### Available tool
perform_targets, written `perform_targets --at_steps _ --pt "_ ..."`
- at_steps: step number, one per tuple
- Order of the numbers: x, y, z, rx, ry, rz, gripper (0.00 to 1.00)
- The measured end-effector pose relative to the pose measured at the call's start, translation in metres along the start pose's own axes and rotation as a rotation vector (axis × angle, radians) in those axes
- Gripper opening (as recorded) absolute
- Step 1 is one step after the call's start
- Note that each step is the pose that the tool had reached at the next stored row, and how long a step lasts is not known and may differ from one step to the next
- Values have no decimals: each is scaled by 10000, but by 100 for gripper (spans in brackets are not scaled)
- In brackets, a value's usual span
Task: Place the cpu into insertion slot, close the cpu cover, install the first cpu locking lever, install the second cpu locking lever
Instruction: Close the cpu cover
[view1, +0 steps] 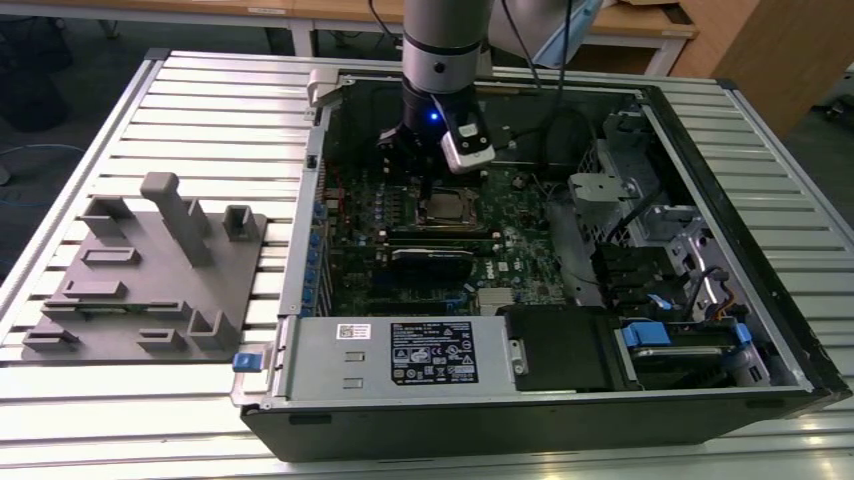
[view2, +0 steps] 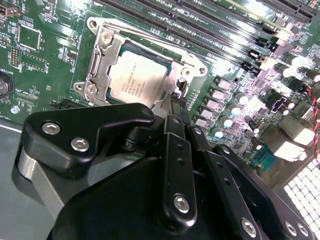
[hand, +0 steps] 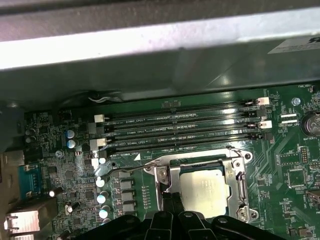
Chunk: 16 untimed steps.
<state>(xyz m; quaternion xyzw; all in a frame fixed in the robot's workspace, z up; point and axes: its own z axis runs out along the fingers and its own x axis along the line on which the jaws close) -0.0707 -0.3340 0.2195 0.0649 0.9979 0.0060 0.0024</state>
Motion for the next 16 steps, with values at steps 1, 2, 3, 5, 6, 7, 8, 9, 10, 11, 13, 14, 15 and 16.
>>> perform_targets --at_steps 1,2,3,5,6,7,8,9,10,11,13,14,15,16 --pt "0 0 -2 2 1 0 10" --pt "0 0 -3 4 2 0 10" --pt "0 0 -4 4 2 0 10" --pt "0 0 -6 4 2 0 10" --pt "0 0 -7 4 2 0 10" --pt "0 0 -15 4 2 0 10" --pt "0 0 -23 4 2 0 10" --pt "0 0 -24 5 2 0 10" --pt "0 0 -24 4 2 -1 10" --pt "-4 0 -24 4 -2 -3 10" --pt "-5 0 -22 1 -21 -6 10" --pt "-6 1 -22 0 -26 -7 10" --pt "-6 1 -22 -1 -30 -7 10" --pt "-6 1 -22 -1 -34 -7 10"
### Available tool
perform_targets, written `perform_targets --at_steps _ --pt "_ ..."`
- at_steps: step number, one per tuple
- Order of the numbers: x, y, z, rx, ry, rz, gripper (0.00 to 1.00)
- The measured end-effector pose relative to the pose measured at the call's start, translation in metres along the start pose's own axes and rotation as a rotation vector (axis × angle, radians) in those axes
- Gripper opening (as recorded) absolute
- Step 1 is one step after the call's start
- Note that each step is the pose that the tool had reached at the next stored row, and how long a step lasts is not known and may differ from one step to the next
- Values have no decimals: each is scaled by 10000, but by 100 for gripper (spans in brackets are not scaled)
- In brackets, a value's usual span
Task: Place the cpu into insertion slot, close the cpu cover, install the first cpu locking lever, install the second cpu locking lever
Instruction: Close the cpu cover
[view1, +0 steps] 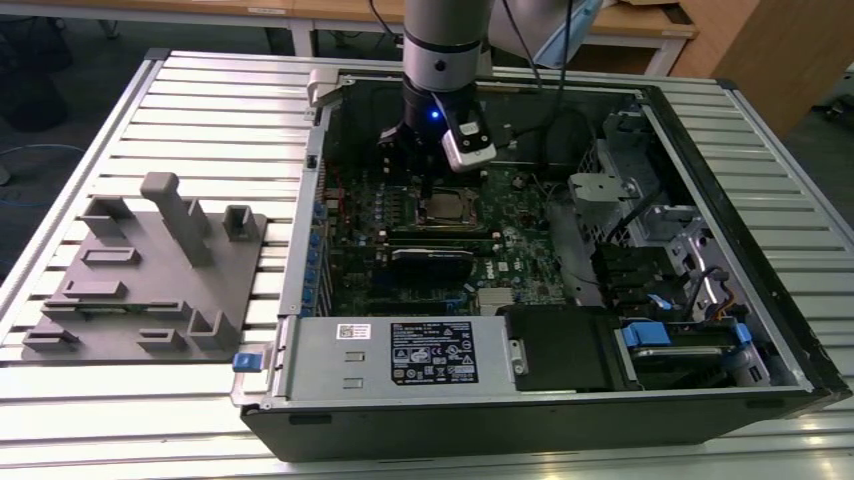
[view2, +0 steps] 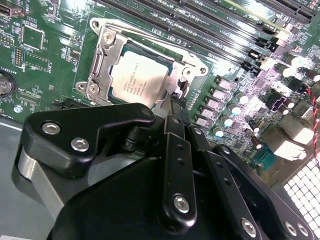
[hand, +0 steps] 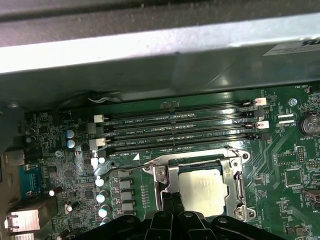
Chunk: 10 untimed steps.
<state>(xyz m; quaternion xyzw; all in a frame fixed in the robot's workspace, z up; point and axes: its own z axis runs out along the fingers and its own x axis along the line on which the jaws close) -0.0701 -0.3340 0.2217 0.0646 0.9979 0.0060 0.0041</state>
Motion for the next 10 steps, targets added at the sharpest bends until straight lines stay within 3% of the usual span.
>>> perform_targets --at_steps 8,10 --pt "0 -1 19 -1 -28 -1 10" --pt "-2 0 29 -12 -72 -1 10"
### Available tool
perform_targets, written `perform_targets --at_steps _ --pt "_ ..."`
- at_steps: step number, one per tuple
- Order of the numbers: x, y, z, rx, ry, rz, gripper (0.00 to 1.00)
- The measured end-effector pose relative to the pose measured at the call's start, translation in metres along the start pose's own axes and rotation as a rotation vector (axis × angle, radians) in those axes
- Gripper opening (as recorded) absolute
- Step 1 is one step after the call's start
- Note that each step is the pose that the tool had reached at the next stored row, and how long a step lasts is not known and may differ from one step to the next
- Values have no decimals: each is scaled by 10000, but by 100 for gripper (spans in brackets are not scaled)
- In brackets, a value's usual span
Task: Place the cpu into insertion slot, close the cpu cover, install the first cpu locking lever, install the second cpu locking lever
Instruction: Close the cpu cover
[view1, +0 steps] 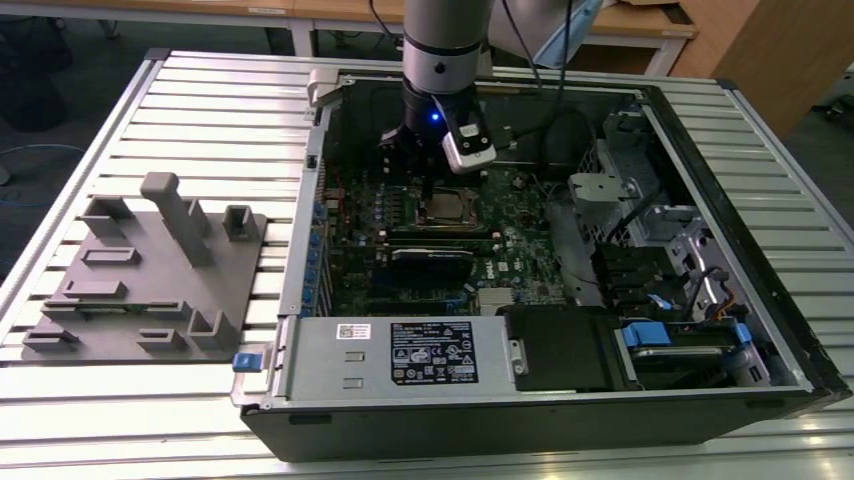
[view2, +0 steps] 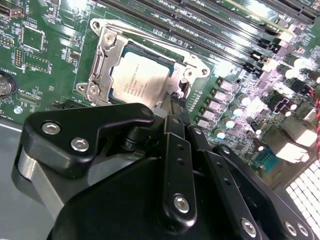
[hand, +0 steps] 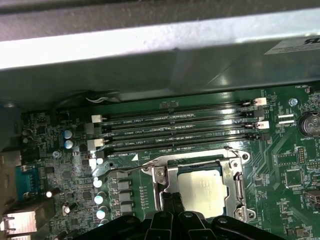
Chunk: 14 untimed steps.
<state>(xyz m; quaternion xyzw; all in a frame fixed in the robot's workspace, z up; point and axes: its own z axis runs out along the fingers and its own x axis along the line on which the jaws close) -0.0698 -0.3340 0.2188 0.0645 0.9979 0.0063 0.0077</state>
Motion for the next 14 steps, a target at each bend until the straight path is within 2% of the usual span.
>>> perform_targets --at_steps 1,2,14 --pt "0 0 4 -2 -39 0 10" --pt "0 0 5 -3 -48 -1 10" --pt "0 0 47 -9 -74 -2 10"
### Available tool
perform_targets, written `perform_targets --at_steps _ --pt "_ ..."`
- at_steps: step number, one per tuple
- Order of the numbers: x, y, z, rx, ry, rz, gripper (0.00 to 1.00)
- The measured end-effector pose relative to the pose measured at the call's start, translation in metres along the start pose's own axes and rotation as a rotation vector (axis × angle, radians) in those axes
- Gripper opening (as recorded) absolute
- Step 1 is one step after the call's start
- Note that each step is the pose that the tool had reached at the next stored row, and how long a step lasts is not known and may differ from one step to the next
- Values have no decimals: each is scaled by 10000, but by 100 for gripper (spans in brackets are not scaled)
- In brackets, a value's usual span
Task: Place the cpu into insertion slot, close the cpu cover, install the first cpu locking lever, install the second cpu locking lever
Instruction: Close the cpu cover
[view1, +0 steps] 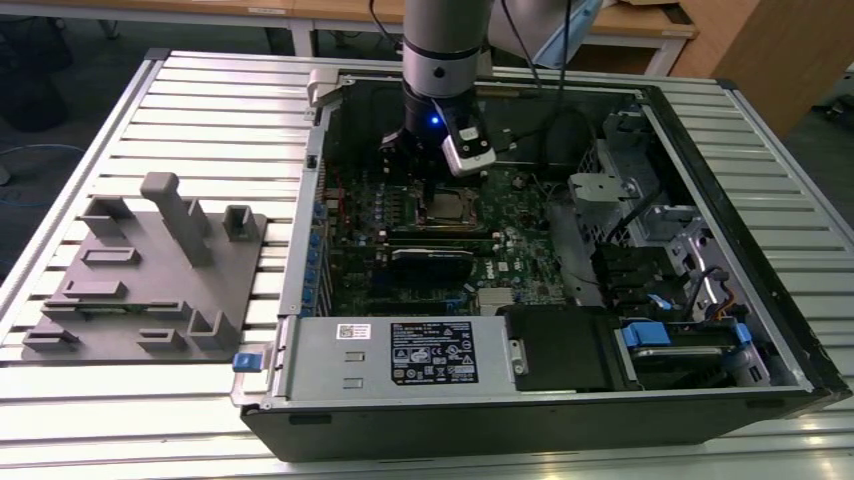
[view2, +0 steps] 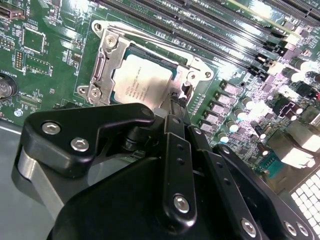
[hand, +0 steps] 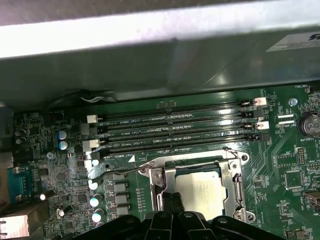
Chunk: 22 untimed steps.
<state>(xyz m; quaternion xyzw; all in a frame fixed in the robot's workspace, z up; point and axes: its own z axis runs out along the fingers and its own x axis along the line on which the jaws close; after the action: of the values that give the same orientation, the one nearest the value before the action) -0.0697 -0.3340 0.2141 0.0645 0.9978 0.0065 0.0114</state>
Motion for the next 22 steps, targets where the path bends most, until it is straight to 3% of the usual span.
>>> perform_targets --at_steps 9,22 --pt "6 -2 61 -2 -20 -1 10" --pt "13 -4 90 1 -20 0 10"
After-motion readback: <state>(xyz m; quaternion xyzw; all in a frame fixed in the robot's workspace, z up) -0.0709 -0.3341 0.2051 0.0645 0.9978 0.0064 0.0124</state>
